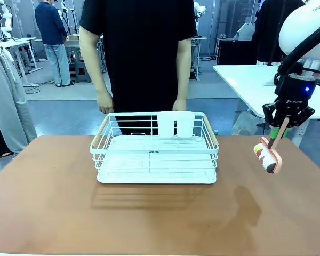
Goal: Clean the table.
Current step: Place the Lint Roller down when the Dish drying rack is positioned in the middle of the table.
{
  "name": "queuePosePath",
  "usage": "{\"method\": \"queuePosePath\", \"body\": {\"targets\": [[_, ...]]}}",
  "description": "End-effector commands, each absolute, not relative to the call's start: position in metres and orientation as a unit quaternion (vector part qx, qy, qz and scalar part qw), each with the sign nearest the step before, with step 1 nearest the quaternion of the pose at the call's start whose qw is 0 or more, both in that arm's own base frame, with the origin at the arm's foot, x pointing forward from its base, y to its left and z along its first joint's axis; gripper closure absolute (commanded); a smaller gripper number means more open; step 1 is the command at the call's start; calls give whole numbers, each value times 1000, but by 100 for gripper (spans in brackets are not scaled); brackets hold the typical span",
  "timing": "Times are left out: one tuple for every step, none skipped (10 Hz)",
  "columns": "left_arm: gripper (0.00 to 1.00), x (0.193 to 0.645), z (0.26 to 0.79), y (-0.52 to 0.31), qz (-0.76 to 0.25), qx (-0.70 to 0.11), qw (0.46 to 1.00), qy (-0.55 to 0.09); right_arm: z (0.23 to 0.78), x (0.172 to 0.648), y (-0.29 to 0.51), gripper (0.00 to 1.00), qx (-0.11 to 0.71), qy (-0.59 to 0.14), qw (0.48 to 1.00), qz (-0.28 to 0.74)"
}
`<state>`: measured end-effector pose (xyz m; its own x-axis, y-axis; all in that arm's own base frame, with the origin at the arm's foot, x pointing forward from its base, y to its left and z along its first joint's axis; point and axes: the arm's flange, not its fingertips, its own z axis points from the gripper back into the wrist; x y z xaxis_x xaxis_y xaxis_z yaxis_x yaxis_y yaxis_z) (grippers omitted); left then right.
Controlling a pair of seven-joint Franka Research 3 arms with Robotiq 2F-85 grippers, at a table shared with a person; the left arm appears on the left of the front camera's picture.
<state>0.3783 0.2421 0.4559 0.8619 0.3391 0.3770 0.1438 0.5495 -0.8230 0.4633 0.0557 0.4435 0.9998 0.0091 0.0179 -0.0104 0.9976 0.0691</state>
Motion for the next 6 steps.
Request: {"method": "queuePosePath", "body": {"targets": [[0,377,457,243,56,-478,837,-261,450,466,62,79,23,-14,996,-83],[0,377,457,243,56,-478,837,-261,457,465,61,79,21,-23,988,-153],[0,377,457,243,56,-478,837,-261,461,467,65,79,20,-35,960,-277],[0,377,457,243,56,-478,837,-261,457,471,68,79,6,-79,879,-471],[0,377,457,243,56,-478,837,-261,452,480,64,79,40,-87,833,-545],[0,377,457,243,56,-478,837,-261,446,496,55,79,75,-107,768,-627]]}}
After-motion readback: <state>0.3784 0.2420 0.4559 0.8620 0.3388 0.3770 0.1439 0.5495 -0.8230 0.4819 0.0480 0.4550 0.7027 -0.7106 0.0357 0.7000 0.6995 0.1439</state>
